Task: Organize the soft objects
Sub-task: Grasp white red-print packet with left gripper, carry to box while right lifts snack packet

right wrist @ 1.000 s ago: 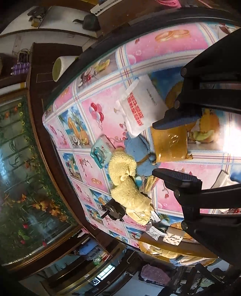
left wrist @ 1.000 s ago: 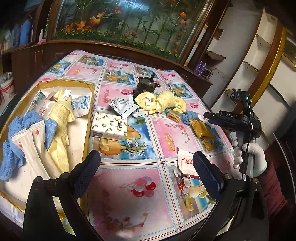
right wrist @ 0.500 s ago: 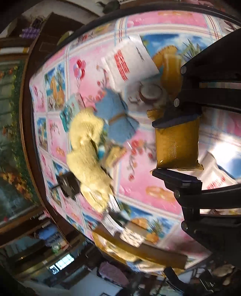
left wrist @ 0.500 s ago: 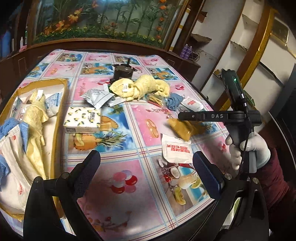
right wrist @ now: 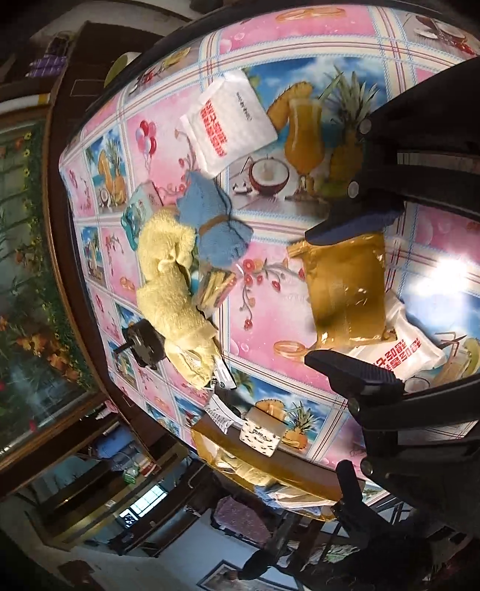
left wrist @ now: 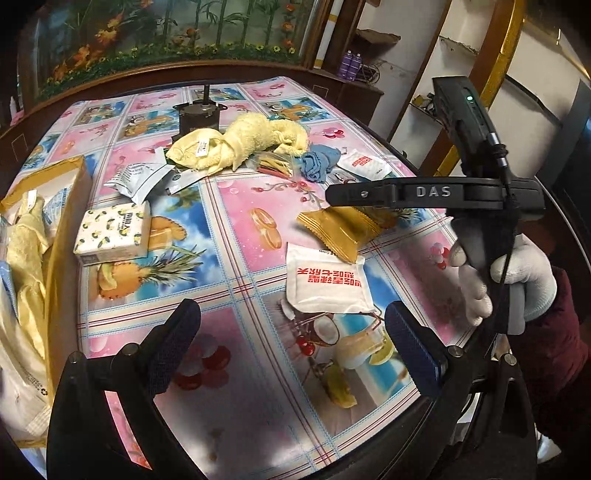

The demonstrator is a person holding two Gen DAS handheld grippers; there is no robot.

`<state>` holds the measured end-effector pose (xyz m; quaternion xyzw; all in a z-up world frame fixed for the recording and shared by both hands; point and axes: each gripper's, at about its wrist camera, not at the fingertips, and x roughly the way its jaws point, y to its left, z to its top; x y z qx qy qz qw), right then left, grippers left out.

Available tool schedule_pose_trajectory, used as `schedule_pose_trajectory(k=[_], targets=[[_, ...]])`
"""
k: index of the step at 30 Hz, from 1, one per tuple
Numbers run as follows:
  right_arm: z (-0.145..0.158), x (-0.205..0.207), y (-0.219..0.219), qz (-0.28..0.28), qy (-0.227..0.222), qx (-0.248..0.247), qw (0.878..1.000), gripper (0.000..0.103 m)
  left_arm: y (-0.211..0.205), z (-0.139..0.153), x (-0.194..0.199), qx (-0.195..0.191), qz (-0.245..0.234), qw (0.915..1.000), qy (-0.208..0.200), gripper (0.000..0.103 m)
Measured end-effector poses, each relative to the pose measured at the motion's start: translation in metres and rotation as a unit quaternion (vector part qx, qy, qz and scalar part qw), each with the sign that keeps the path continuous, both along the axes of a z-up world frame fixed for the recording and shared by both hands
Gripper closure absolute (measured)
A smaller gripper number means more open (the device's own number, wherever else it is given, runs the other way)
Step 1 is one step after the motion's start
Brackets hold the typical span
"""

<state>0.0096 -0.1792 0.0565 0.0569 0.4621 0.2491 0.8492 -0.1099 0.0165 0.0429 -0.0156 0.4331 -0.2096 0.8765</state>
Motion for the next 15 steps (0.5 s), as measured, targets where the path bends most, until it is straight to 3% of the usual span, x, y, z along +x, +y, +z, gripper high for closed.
schedule_pose_trajectory(k=[6,11,15], targets=[[-0.012,-0.013,0.034,0.047,-0.018,-0.093,0.994,0.040,0.004,0.001,-0.008,0.012,-0.009,0.9999,-0.004,0.002],[-0.011,-0.028,-0.011,0.005,-0.008,-0.096,0.995,0.044,-0.021,-0.009,0.002,0.009,-0.046,0.9989,0.010,0.002],[-0.017,-0.031,-0.048,-0.030,0.007,-0.066,0.997,0.040,-0.055,-0.027,0.021,0.048,-0.076,0.9957,0.020,0.002]])
